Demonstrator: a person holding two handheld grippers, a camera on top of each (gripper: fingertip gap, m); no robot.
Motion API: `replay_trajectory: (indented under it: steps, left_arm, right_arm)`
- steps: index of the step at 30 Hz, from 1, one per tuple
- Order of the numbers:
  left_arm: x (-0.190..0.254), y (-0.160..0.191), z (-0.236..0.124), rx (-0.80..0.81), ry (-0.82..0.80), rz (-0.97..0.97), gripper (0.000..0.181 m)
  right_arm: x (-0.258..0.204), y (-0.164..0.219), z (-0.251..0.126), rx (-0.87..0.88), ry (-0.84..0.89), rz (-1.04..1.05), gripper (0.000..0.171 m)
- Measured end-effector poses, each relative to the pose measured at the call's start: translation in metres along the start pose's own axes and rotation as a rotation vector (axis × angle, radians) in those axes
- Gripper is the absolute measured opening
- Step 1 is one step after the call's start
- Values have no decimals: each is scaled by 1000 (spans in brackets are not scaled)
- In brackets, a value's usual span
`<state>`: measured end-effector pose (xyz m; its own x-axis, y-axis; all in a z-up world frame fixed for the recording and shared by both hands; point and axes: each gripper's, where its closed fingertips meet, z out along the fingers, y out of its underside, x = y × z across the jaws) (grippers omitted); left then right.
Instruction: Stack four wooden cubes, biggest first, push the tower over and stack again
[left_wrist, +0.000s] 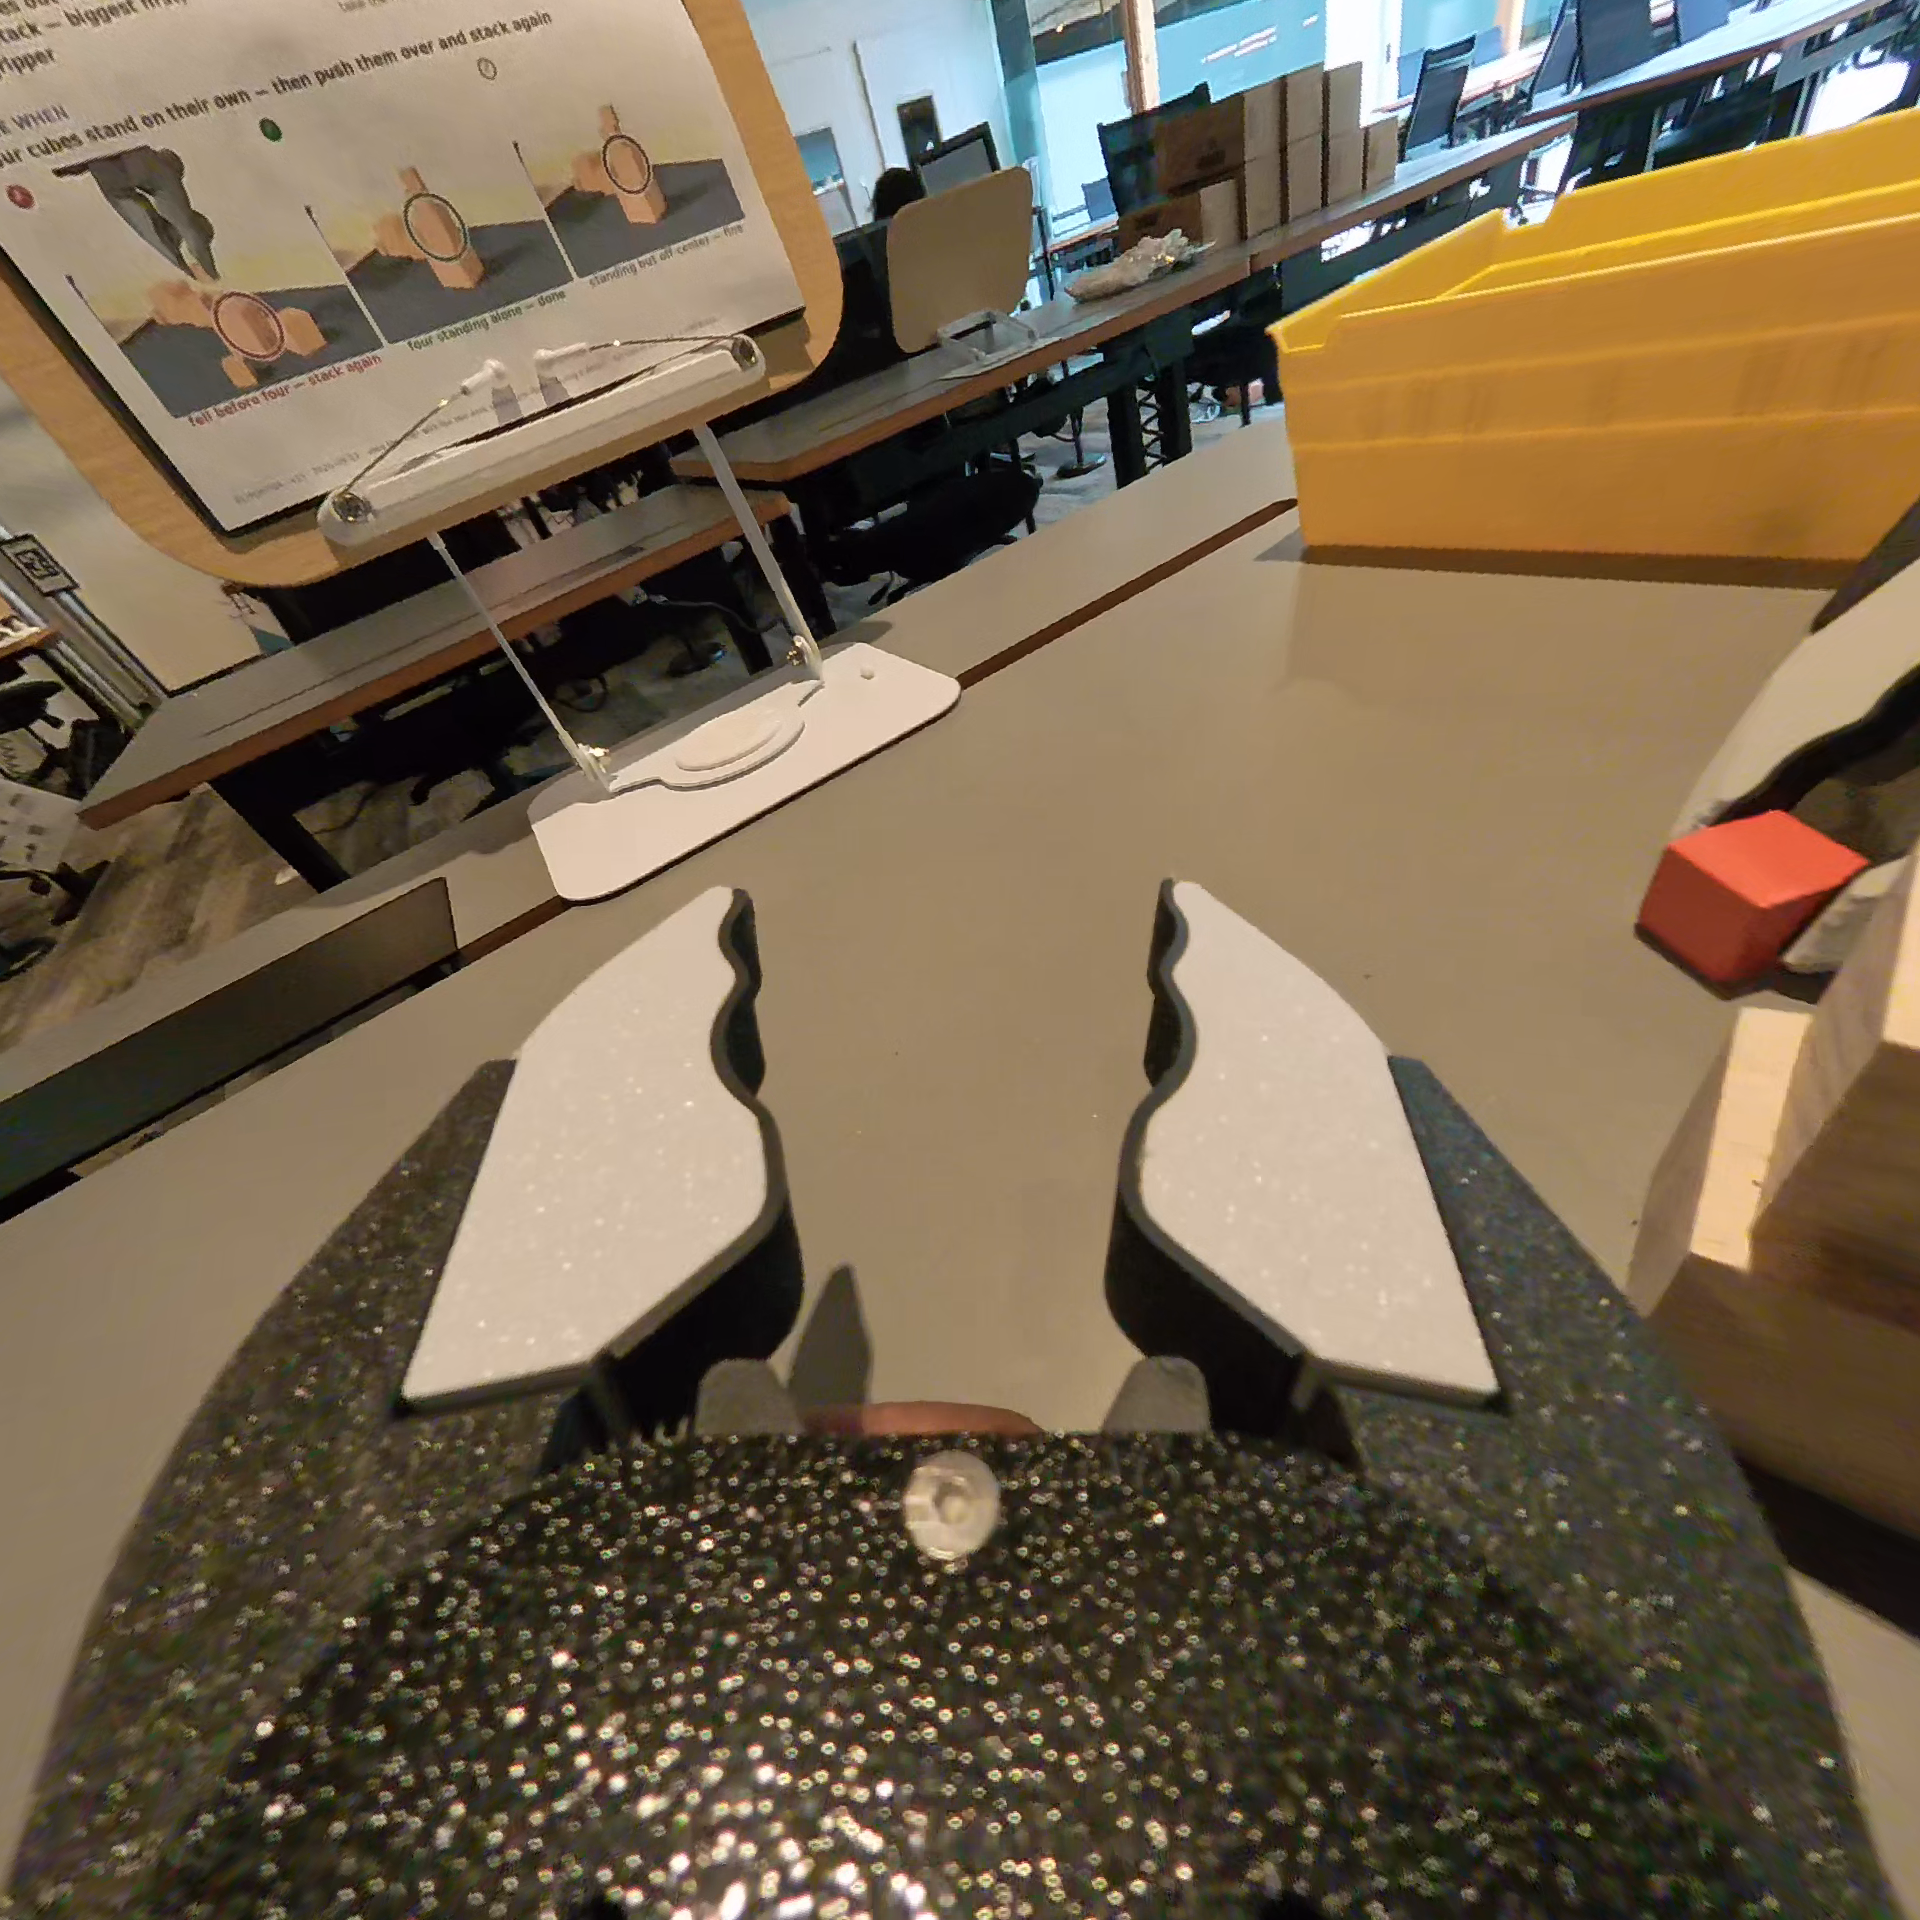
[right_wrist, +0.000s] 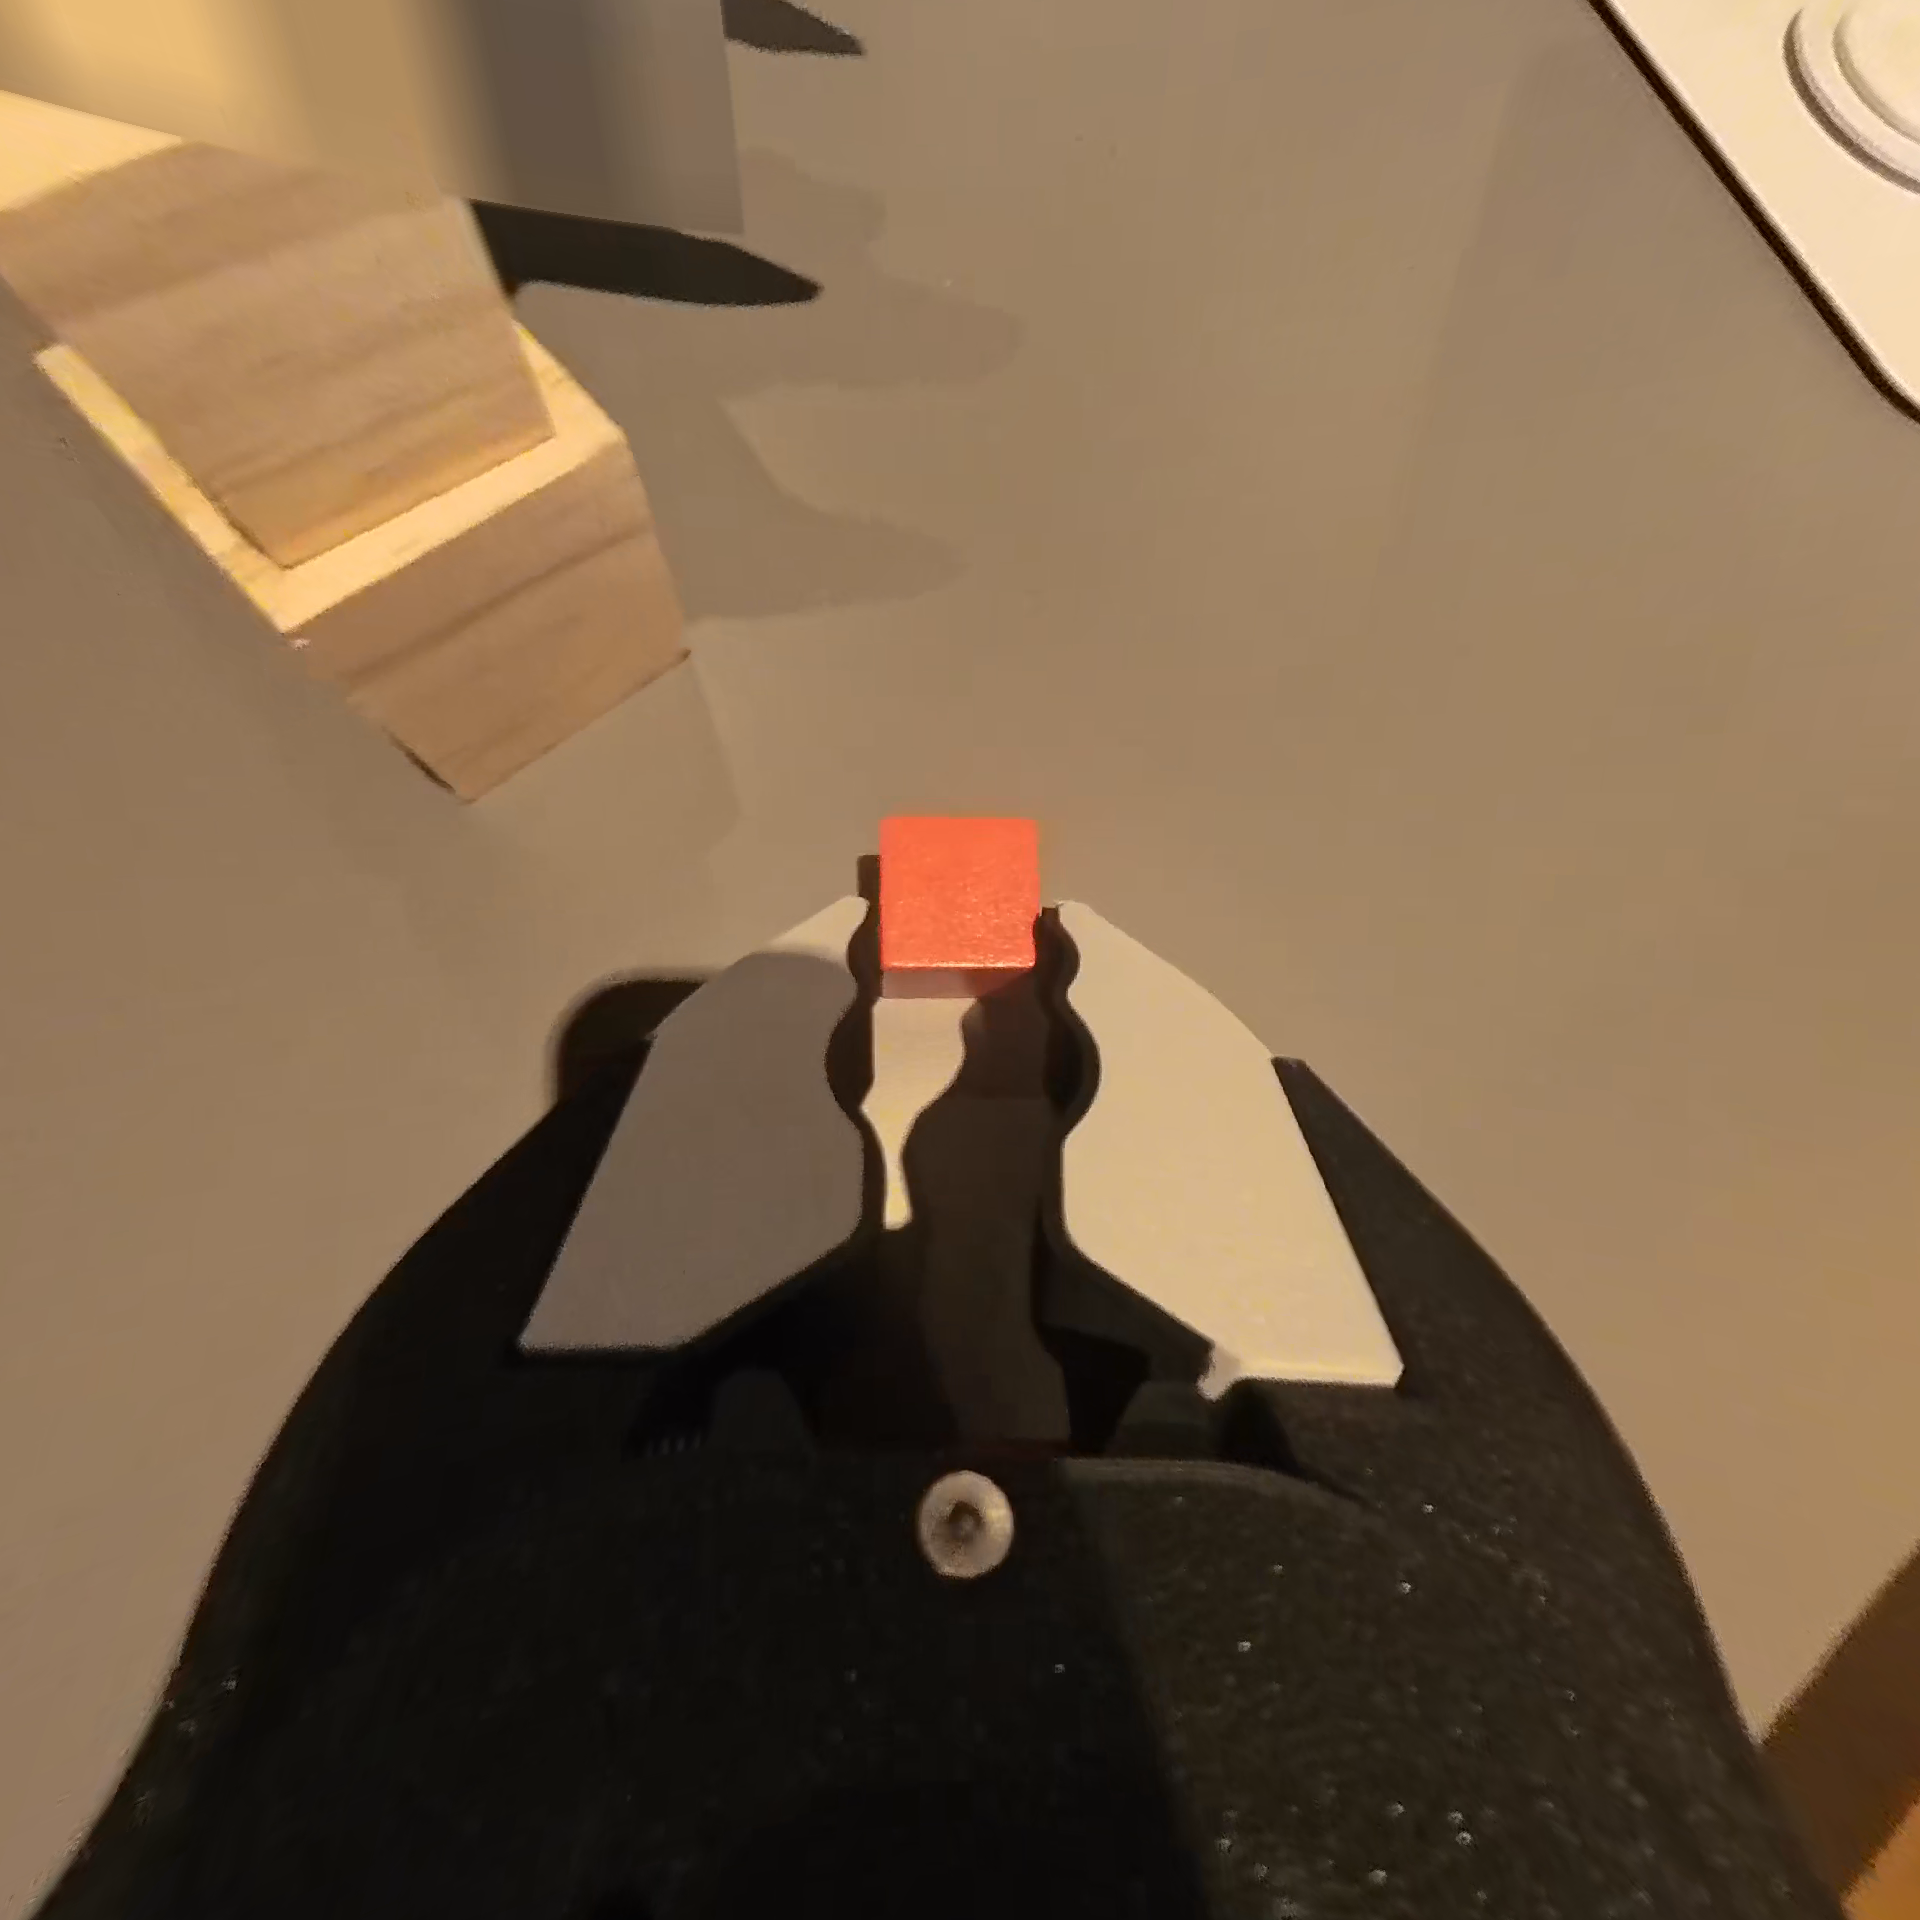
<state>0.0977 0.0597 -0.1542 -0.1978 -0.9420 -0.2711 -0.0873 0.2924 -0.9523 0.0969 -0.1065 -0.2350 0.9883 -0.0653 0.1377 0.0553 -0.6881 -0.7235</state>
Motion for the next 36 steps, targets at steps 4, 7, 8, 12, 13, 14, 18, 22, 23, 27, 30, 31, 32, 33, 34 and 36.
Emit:
replay_trajectory:
  steps: [4, 7, 8, 12, 13, 14, 18, 22, 23, 27, 30, 31, 32, 33, 34, 36]
  left_arm:
    - [0, 1, -1, -1, -1, 10, 72]
    - [-1, 1, 0, -6, 2, -7, 72]
    - [-2, 1, 0, -5, 3, -11, 72]
    - [-2, 2, 0, -9, 0, -7, 72]
    - [-2, 2, 0, -10, 1, -5, 72]
    - [-2, 2, 0, -12, 0, -2, 72]
    - [-1, 2, 0, -15, 1, 9, 72]
    - [-1, 2, 0, -16, 0, 3, 72]
    - [-1, 3, 1, -17, 1, 1, 72]
    - [0, 3, 1, -22, 6, 10, 72]
    - [2, 4, 2, -29, 9, 24, 72]
    - [2, 4, 2, -29, 9, 28, 72]
    - [3, 4, 2, -29, 10, 31, 71]
    - [3, 4, 2, -29, 11, 33, 71]
    - [3, 4, 2, -29, 11, 34, 71]
    - [4, 4, 2, -31, 13, 39, 70]
  right_arm:
    - [-9, 0, -1, 2, -17, -37, 30]
    - [-8, 1, -3, 5, 2, -33, 50]
    - [-9, 2, -4, 4, -1, -32, 55]
    - [-25, -2, -13, 52, -60, -78, 64]
    - [-34, -6, -17, 87, -100, -99, 63]
    - [-45, -12, -23, 133, -144, -129, 58]
    - [-80, -37, -46, 300, -227, -251, 39]
    - [-81, -48, -55, 346, -144, -274, 39]
    - [-83, -50, -57, 364, -144, -275, 38]
    - [-68, -45, -45, 324, -8, -266, 41]
    - [-63, -29, -23, 215, -8, -229, 56]
    - [-66, -24, -17, 177, -34, -227, 57]
    - [-67, -21, -14, 154, -35, -238, 57]
    - [-66, -22, -13, 152, -22, -245, 52]
    - [-65, -21, -12, 143, -10, -240, 44]
    - [-60, -18, -9, 109, 10, -216, 36]
